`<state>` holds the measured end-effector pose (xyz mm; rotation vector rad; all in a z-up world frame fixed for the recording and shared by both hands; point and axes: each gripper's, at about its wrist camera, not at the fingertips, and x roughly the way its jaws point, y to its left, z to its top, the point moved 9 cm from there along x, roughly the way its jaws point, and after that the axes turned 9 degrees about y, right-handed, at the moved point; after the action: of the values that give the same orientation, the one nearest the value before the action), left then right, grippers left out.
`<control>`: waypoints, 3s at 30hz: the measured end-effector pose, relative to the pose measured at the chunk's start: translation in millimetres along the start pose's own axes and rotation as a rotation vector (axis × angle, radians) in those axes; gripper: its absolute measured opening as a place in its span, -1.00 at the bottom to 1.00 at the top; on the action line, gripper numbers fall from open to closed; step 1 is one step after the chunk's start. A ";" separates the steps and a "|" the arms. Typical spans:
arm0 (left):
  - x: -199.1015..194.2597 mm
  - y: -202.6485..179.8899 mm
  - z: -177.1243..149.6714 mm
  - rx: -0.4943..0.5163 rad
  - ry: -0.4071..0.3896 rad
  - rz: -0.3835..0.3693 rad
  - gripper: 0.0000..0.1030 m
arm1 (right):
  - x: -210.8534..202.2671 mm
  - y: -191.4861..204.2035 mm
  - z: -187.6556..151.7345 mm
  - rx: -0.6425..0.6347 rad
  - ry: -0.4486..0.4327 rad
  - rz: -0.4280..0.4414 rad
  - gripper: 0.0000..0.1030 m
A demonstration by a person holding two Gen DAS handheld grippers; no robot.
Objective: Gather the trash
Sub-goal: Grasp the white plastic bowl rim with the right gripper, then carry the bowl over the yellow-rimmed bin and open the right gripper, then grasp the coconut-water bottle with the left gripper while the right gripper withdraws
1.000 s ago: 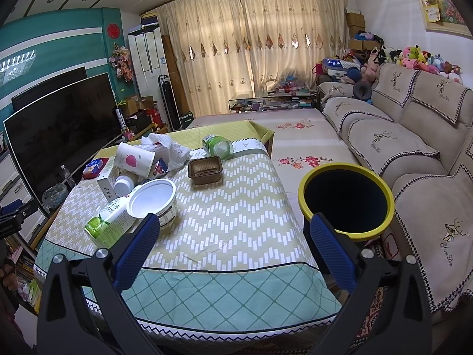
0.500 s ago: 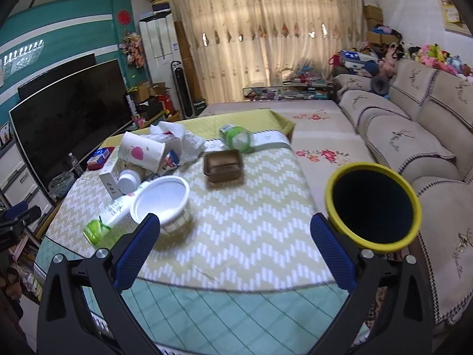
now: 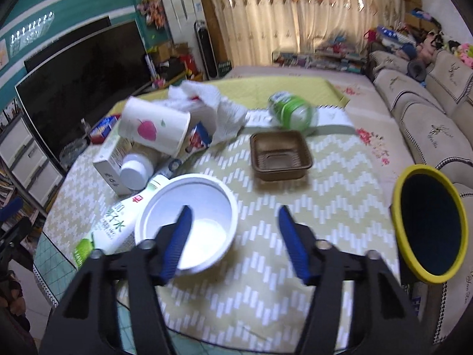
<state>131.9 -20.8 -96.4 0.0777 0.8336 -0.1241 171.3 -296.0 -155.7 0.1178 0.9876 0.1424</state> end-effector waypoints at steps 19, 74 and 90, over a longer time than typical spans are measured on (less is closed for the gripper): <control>35.8 -24.4 10.0 0.064 0.051 -0.084 0.93 | 47.6 -0.4 6.4 0.049 0.097 0.057 -0.81; 114.5 -123.1 -3.1 0.226 0.249 -0.170 0.93 | -53.3 -254.1 -29.9 0.406 -0.092 -0.368 -0.01; 124.8 -122.7 -1.0 0.217 0.261 -0.189 0.47 | -70.6 -201.8 -49.2 0.335 -0.115 -0.322 0.04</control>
<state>197.0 -152.1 -192.2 0.2225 1.0853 -0.3891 105.1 -505.1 -157.5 0.2681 0.8964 -0.3229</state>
